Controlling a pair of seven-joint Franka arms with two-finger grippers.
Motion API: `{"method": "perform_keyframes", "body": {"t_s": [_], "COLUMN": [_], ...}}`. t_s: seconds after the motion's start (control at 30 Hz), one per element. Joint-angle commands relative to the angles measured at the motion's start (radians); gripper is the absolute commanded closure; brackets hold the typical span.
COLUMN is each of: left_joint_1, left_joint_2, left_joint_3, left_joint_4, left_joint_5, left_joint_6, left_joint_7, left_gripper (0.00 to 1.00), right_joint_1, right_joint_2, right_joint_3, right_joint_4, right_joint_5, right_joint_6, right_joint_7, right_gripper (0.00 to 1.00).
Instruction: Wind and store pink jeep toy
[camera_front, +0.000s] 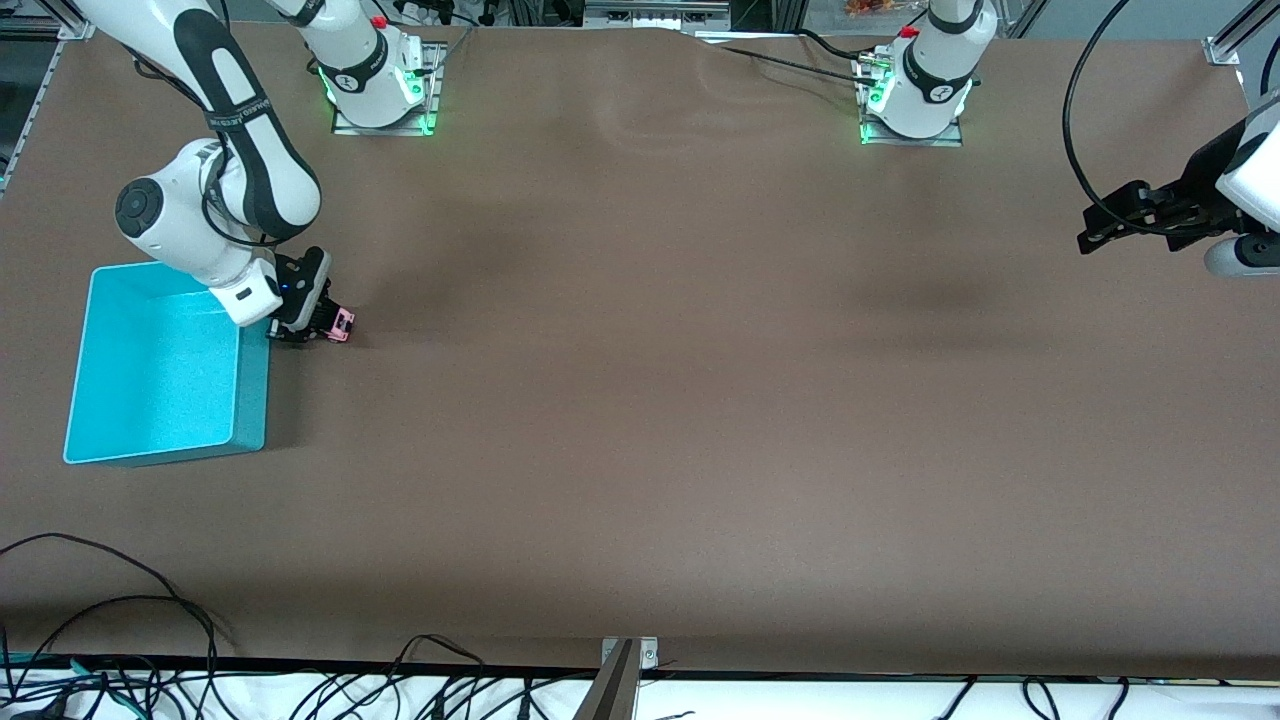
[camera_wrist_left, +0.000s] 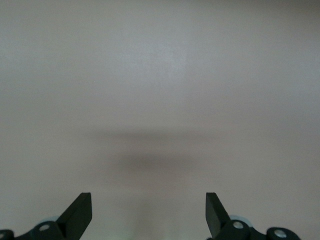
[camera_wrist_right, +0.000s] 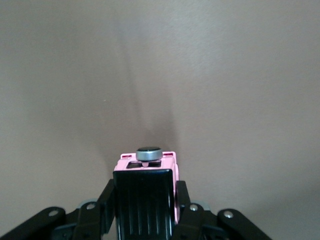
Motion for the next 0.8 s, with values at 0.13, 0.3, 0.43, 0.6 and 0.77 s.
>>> {"method": "perform_keyframes", "body": {"t_s": [0.13,0.3,0.43,0.6,0.77], "left_joint_1": [0.005,0.005,0.005,0.005,0.005], "left_joint_2": [0.015,0.015,0.015,0.015,0.015], "left_joint_3": [0.001,0.001,0.001,0.001,0.001], "left_joint_4": [0.036,0.036,0.036,0.036,0.036], "left_joint_5": [-0.004,-0.004,-0.004,-0.004,-0.004], "left_joint_6": [-0.028,-0.028,-0.028,-0.028,-0.028], "left_joint_7": [-0.004,-0.004,-0.004,-0.007,-0.004], "left_gripper": [0.00,0.00,0.00,0.00,0.00], "right_joint_1": [-0.002,-0.002,-0.002,-0.002,-0.007], "right_joint_2": [-0.102,-0.147,-0.189,-0.212,-0.217], "right_joint_3": [0.021,0.034,0.050,0.051,0.047], "right_joint_4": [0.022,0.040,0.104,0.208,0.302], "right_joint_5": [-0.087,-0.273,-0.399,-0.413,-0.416], "right_joint_6": [-0.036,-0.110,-0.243,-0.429,-0.576], "right_joint_7": [0.075,0.291,0.418,0.445,0.428], "right_gripper": [0.71,0.71,0.71,0.70,0.70]}}
